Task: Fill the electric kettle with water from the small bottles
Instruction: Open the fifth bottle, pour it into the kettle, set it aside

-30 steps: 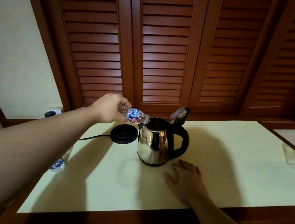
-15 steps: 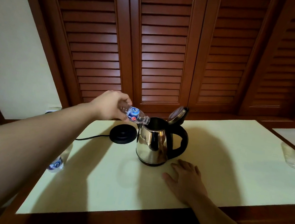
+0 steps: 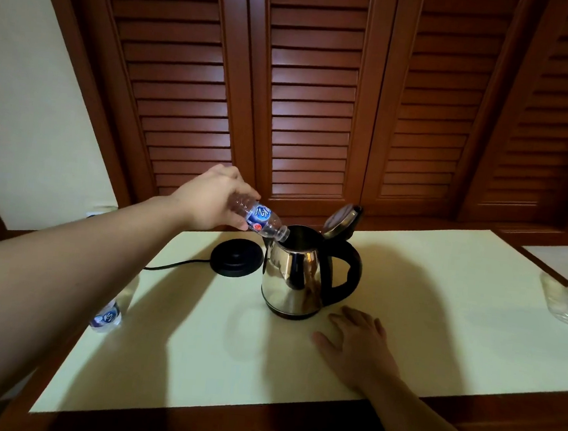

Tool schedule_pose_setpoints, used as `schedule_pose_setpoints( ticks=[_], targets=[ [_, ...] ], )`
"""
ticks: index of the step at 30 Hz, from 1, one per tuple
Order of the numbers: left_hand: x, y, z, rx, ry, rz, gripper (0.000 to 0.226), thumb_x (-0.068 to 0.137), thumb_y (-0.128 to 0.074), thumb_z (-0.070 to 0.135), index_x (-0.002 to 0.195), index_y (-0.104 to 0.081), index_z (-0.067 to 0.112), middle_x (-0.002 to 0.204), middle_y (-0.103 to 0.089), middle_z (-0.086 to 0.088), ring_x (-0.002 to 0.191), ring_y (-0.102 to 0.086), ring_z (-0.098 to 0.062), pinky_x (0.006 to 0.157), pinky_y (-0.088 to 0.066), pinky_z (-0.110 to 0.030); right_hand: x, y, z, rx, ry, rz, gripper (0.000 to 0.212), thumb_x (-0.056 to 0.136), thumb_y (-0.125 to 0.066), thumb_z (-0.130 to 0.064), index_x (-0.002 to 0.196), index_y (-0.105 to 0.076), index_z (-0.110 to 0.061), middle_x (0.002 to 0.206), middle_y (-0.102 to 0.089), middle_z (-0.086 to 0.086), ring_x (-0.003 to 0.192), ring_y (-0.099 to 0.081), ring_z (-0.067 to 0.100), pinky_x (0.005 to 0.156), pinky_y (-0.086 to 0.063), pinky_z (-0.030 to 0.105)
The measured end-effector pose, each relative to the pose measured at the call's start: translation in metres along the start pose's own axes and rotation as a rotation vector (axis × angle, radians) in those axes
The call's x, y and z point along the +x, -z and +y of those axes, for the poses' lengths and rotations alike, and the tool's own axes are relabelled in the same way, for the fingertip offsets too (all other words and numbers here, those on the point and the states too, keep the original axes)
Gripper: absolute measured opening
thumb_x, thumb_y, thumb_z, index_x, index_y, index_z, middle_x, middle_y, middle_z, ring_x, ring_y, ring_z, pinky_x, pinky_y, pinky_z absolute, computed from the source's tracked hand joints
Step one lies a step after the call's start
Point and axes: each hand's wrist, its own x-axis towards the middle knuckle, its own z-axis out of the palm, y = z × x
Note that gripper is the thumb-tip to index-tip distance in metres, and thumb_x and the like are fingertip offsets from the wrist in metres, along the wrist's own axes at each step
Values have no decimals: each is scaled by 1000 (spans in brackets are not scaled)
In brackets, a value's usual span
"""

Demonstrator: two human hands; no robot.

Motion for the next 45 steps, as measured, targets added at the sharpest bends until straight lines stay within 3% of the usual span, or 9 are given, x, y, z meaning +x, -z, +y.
schedule_pose_setpoints(
  ticks=[5, 14, 19, 24, 31, 36, 39, 42, 45],
  targets=[
    [1, 3, 4, 62, -51, 20, 66, 75, -92, 37, 136, -67, 32, 110, -51, 5, 107, -34, -11, 91, -34, -29, -1, 1, -1, 1, 7, -5, 74, 92, -33, -76, 151, -45, -34, 162, -34, -4, 151, -23, 20, 126, -10, 47],
    [-14, -15, 7, 193, 83, -60, 68, 78, -84, 53, 137, -57, 32, 127, -61, 2, 122, -56, -27, 94, -45, -41, -2, 2, 0, 35, 16, -3, 96, 80, -9, -89, 149, -48, -34, 162, -35, -4, 150, -24, 20, 125, -13, 48],
    [-30, -40, 4, 74, 184, -124, 63, 80, -81, 56, 131, -61, 25, 117, -58, -1, 113, -61, -28, 94, -51, -41, -3, 1, 1, 8, 36, 53, 78, 85, -29, -85, 141, -55, -38, 150, -45, -7, 142, -30, 20, 120, -24, 42],
    [-56, -61, 6, -135, 274, -4, 49, 76, -85, 53, 109, -65, 23, 103, -65, -2, 95, -63, -27, 80, -49, -35, -4, 4, -1, -37, 92, 0, 79, 81, -34, -88, 143, -51, -43, 132, -46, -12, 127, -36, 15, 110, -28, 38],
    [-97, -75, 20, -356, 249, 43, 40, 74, -87, 54, 100, -64, 33, 93, -70, 12, 84, -65, -9, 71, -48, -28, 3, 4, -7, -25, 130, -86, 56, 88, -49, -74, 129, -61, -39, 115, -44, -11, 116, -41, 15, 99, -38, 37],
    [-112, -91, 27, -337, 188, 44, 46, 73, -81, 62, 102, -65, 31, 96, -68, 13, 81, -62, -4, 68, -47, -25, 2, 7, -19, 195, 105, -7, 28, 95, -59, -49, 87, -60, -22, 89, -48, -12, 87, -50, 14, 76, -43, 31],
    [-117, -105, 29, -349, 157, 3, 57, 70, -68, 73, 108, -68, 31, 96, -67, 13, 82, -63, -5, 71, -53, -30, -4, 23, -30, 475, 8, 121, 25, 97, -63, -44, 96, -70, -20, 94, -61, -7, 84, -58, 7, 74, -48, 27],
    [-118, -116, 32, -366, 134, -36, 49, 75, -76, 65, 113, -66, 36, 103, -66, 16, 89, -63, -4, 75, -54, -28, -10, 47, -38, 619, -24, 182, 21, 98, -62, -48, 103, -72, -30, 98, -66, -10, 87, -60, 2, 69, -44, 10],
    [-114, -122, 42, -400, 80, -54, 45, 78, -80, 60, 115, -66, 40, 104, -64, 19, 92, -61, 0, 77, -51, -24, -15, 66, -43, 762, -15, 200, 15, 99, -63, -42, 104, -73, -33, 100, -71, -8, 92, -62, 1, 71, -46, 9]
  ],
)
